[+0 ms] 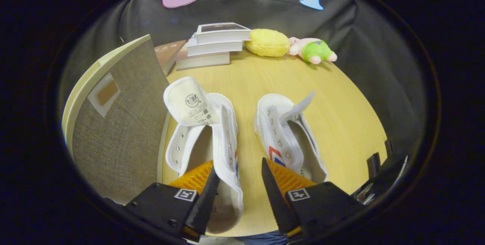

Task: Open the storage box then place both shoes into the box .Put the left shoe in first, then the right shoe, with the right side of both shoes facing outward in a uniform manner.

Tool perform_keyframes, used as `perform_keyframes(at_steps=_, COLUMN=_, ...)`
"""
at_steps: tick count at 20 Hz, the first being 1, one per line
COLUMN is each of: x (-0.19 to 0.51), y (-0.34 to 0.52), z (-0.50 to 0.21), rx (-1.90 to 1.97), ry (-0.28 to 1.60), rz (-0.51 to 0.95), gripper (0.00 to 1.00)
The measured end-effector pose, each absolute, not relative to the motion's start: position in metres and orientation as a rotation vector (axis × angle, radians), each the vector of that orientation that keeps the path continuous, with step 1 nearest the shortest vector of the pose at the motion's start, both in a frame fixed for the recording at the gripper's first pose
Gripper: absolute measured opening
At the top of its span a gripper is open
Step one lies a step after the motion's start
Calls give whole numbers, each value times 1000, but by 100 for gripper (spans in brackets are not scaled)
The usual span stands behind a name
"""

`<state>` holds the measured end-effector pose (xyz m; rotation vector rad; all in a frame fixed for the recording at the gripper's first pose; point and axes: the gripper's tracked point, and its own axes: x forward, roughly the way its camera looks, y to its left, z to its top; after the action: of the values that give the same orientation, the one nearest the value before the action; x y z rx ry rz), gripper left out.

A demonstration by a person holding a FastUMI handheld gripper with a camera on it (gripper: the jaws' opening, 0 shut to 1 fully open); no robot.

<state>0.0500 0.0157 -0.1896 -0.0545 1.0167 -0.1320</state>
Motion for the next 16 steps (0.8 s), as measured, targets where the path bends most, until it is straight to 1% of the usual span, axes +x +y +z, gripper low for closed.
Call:
perform_keyframes(at_steps=3, x=68, y=19, z=-194, rx=-3, ry=991, rz=-111, gripper=64)
perform_keyframes(at_steps=10, x=77, y=35, z=-202, rx=13, ry=1053, rz=-38, gripper=41)
perform_keyframes(at_steps=12, x=77, y=34, z=-201, rx=5, ry=1058, rz=-39, gripper=34)
perform_keyframes(at_steps=16, x=76, y=35, z=-203, rx=26, ry=1069, rz=-80, gripper=33)
